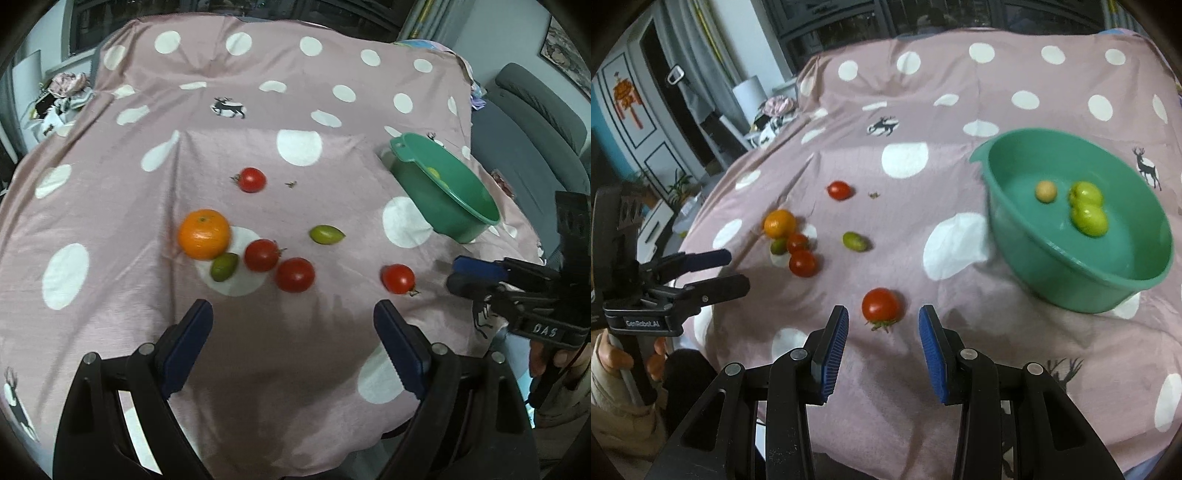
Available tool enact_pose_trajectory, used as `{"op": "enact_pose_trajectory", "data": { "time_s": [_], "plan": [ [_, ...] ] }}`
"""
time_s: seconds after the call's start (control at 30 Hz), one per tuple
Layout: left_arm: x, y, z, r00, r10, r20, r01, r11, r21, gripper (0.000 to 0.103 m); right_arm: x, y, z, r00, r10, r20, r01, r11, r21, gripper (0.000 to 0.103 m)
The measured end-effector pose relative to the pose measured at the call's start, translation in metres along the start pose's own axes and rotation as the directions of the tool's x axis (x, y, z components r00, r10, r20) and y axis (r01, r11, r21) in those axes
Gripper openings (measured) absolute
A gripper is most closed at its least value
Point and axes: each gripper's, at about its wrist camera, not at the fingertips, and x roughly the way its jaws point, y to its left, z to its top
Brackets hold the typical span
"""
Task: Organize fruits
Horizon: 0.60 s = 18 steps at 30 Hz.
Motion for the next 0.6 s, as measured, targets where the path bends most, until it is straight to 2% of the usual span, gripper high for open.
{"op": "enact_pose_trajectory", "data": {
  "time_s": [0.17,0.43,0.6],
  "plan": [
    [0.012,-0.002,-0.001,0.999,-0.041,-0.020,0.041,0.999,-0.005,0.086,0.016,0.003,-0.001,0.999,0.004,-0.039,-0.004,1.000,-0.005,0.040],
    [0.029,-0.002,0.006,0.994,-0.100,-0.045,0.099,0.995,-0.035,0.074,0.034,0.001,0.002,0.997,0.008,-0.073,-0.009,1.000,-0.010,0.040],
    [0.038,-0.002,0.010,0.993,-0.103,-0.057,0.101,0.994,-0.037,0.071,0.040,-0.001,0.006,0.996,0.019,-0.083,-0.021,1.000,-0.016,0.040]
  ]
}}
